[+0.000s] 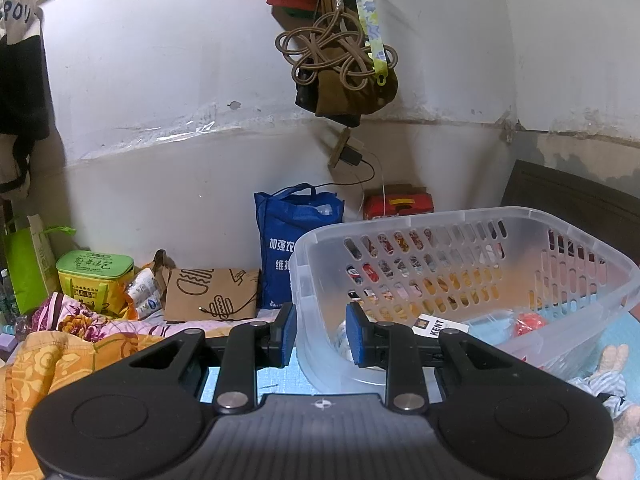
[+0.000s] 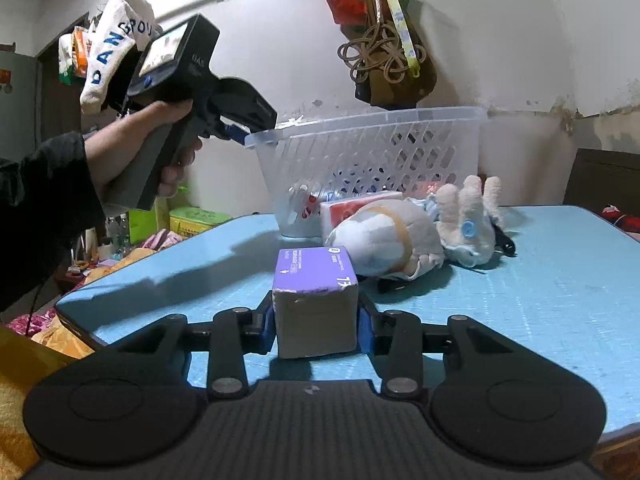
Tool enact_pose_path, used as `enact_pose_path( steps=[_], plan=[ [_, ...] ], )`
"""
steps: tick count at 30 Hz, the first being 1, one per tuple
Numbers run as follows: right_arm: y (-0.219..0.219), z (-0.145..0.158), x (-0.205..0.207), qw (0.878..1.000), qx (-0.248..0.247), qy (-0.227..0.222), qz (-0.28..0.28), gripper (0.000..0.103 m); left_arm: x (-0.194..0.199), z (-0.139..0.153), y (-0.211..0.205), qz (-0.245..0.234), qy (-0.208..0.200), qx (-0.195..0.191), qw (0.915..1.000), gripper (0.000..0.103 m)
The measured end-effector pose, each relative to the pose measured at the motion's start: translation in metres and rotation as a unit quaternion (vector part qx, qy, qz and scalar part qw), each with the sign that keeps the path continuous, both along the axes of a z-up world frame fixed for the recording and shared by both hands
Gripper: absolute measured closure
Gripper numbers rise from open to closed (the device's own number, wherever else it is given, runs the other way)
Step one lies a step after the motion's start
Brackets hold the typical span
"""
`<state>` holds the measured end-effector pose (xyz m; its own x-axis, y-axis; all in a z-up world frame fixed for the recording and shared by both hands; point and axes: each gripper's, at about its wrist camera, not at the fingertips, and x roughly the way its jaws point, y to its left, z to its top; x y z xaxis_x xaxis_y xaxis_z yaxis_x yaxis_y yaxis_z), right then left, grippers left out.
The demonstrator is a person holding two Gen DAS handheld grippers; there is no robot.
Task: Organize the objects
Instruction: 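Grasp the purple box on the table with the right gripper, then lift the purple box into the basket and open the right gripper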
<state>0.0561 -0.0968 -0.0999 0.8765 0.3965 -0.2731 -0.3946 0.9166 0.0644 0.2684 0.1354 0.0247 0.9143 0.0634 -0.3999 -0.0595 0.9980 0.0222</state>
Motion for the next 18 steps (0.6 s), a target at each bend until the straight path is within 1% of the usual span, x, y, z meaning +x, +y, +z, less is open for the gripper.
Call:
enact_pose_path(
  steps=[2, 6, 11, 18],
  plan=[
    [-0.008, 0.003, -0.003, 1.0, 0.009, -0.008, 0.001, 0.061, 0.0, 0.0, 0.0, 0.001, 0.0, 0.0, 1.0, 0.071],
    [-0.024, 0.009, -0.006, 1.0, 0.011, -0.019, -0.02, 0.06, 0.0, -0.001, 0.001, 0.002, -0.002, -0.001, 1.0, 0.071],
    [-0.043, 0.006, -0.003, 0.998, 0.015, -0.015, -0.055, 0.06, -0.001, -0.002, 0.0, 0.003, -0.002, -0.001, 1.0, 0.071],
    [-0.061, 0.005, 0.001, 0.996, 0.02, -0.012, -0.084, 0.061, -0.001, -0.002, -0.001, 0.004, -0.002, 0.0, 1.0, 0.071]
  ],
)
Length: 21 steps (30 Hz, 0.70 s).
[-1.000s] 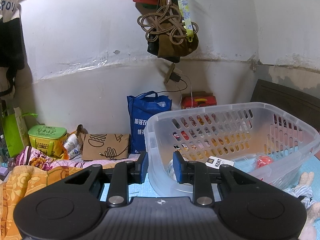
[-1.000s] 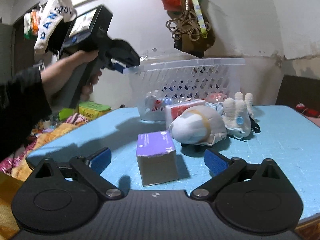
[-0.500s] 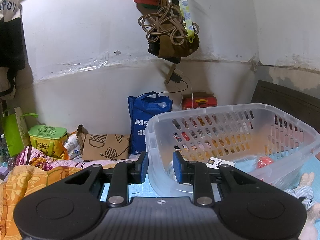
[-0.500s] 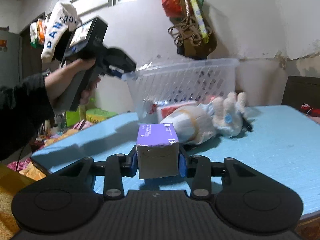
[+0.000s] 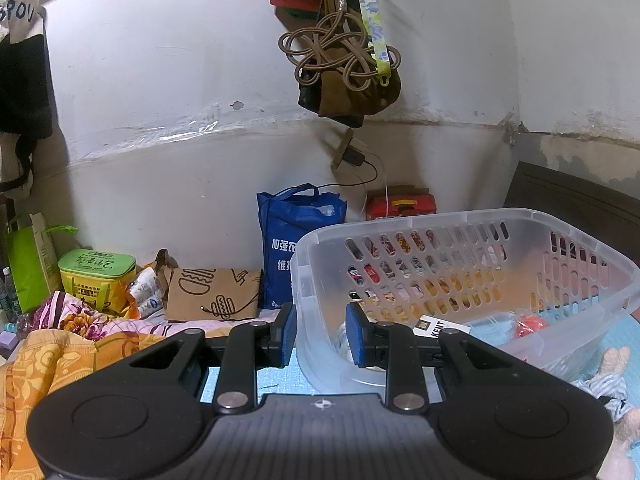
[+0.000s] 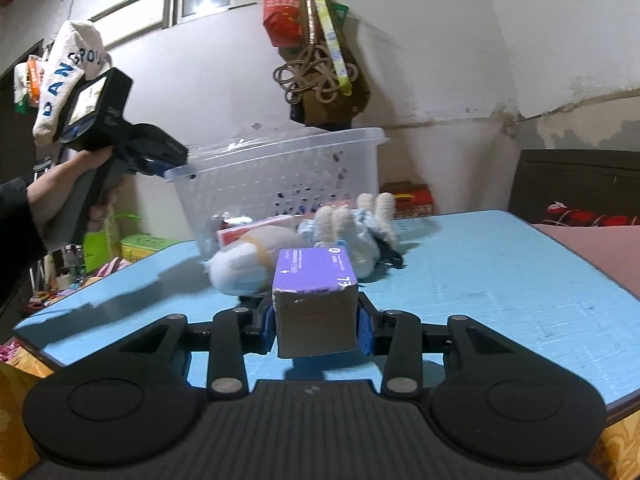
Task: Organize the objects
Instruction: 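Lift the purple box into the basket and open the right gripper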
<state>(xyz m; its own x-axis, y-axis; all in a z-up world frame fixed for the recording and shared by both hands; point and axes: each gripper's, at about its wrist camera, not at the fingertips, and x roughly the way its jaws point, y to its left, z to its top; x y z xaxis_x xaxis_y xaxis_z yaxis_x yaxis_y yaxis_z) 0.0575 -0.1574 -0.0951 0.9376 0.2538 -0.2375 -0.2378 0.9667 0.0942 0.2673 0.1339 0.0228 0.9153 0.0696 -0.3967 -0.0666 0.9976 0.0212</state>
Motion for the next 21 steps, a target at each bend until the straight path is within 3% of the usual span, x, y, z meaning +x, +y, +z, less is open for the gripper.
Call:
enact_pose_path(
  steps=[12, 21],
  plan=[
    [-0.012, 0.001, 0.003, 1.0, 0.001, 0.004, -0.019, 0.06, 0.0, 0.0, 0.0, 0.0, 0.0, 0.0, 1.0, 0.071],
    [-0.009, 0.029, 0.007, 0.999, -0.017, -0.032, -0.023, 0.06, 0.0, 0.0, 0.001, -0.002, 0.0, 0.0, 1.0, 0.071]
  ],
)
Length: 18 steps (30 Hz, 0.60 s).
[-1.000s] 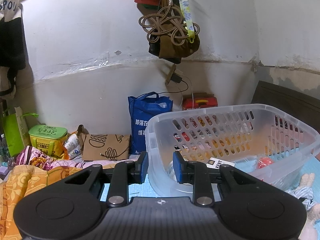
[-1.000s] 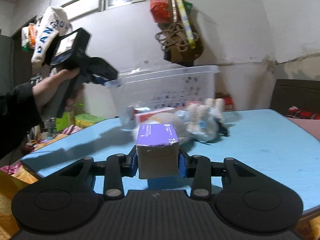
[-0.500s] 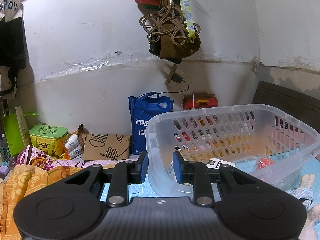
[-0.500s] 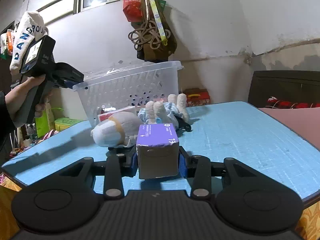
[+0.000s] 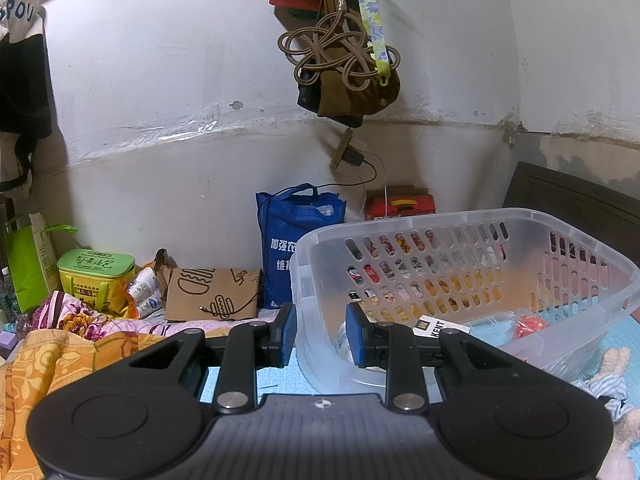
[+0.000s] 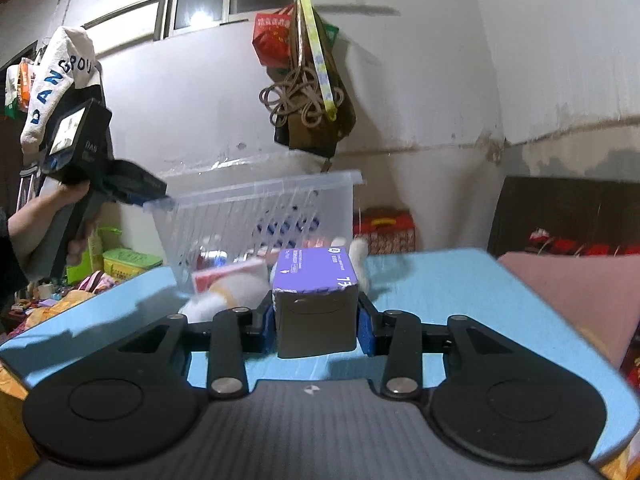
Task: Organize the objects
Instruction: 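Lift the purple box into the basket and open the right gripper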
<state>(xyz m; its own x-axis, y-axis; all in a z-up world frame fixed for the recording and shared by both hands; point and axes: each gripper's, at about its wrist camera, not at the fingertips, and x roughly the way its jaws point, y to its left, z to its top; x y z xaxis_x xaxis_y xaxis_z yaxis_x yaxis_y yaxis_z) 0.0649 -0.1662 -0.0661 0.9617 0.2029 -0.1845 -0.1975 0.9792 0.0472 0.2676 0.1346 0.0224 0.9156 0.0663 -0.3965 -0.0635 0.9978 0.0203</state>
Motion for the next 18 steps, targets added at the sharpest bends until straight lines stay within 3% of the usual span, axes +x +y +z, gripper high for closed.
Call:
enact_pose_path(
  steps=[9, 18],
  plan=[
    [0.003, 0.008, 0.008, 1.0, -0.006, -0.002, -0.003, 0.06, 0.001, 0.0, 0.001, 0.0, 0.001, -0.001, 1.0, 0.071],
    [0.005, 0.074, 0.045, 0.998, -0.025, -0.055, 0.005, 0.06, 0.0, 0.0, 0.0, -0.002, 0.002, -0.001, 1.0, 0.071]
  ],
)
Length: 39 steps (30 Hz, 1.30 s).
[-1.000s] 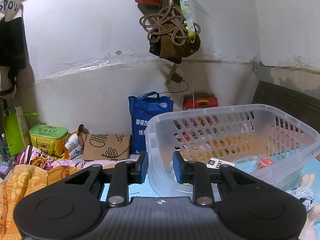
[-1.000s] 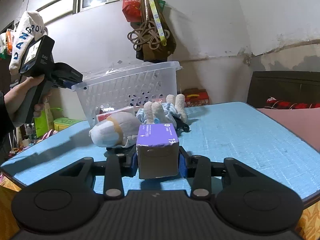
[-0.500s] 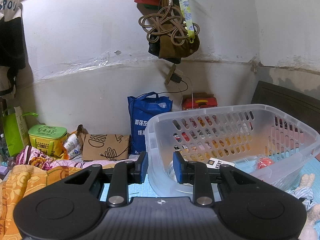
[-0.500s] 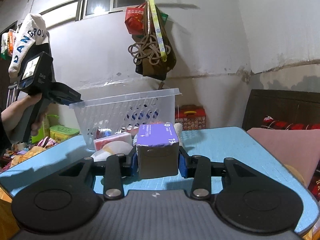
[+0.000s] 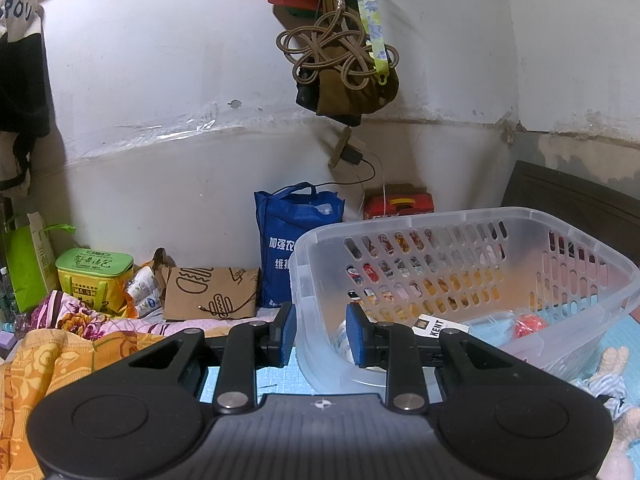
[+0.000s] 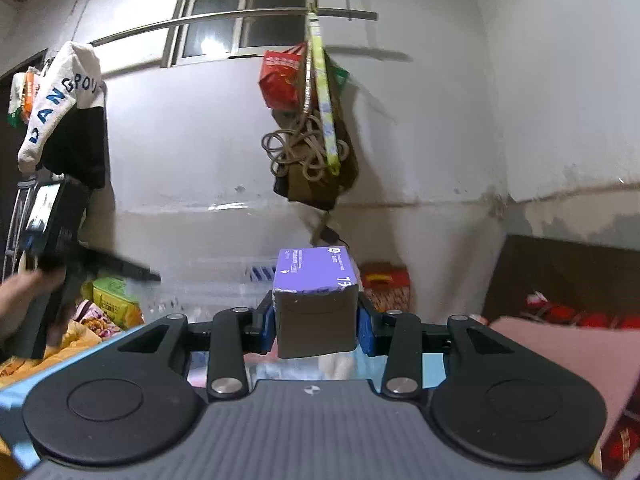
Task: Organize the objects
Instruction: 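Lift the purple box into the basket and open the right gripper, then grasp the round white plush toy with the right gripper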
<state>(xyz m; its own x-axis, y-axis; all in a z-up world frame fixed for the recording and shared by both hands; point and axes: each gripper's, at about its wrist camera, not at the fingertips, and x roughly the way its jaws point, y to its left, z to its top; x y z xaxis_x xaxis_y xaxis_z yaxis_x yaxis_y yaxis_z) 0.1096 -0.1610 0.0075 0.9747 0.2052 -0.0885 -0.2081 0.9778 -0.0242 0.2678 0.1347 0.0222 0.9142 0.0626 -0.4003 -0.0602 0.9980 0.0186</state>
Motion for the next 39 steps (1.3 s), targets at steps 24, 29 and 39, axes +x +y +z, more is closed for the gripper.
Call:
enact_pose_path(
  steps=[24, 29, 39],
  plan=[
    [0.029, 0.025, 0.105, 0.992, 0.023, 0.086, -0.093, 0.0, 0.002, 0.0, 0.0, -0.003, 0.002, 0.0, 1.0, 0.07],
    [0.013, 0.0, 0.042, 0.989, 0.067, 0.114, -0.071, 0.0, 0.002, -0.001, 0.001, -0.004, 0.001, 0.0, 1.0, 0.07],
    [0.051, -0.049, -0.006, 0.992, 0.021, 0.125, 0.001, 0.0, 0.003, 0.0, 0.001, -0.002, 0.001, 0.001, 1.0, 0.071]
  ],
)
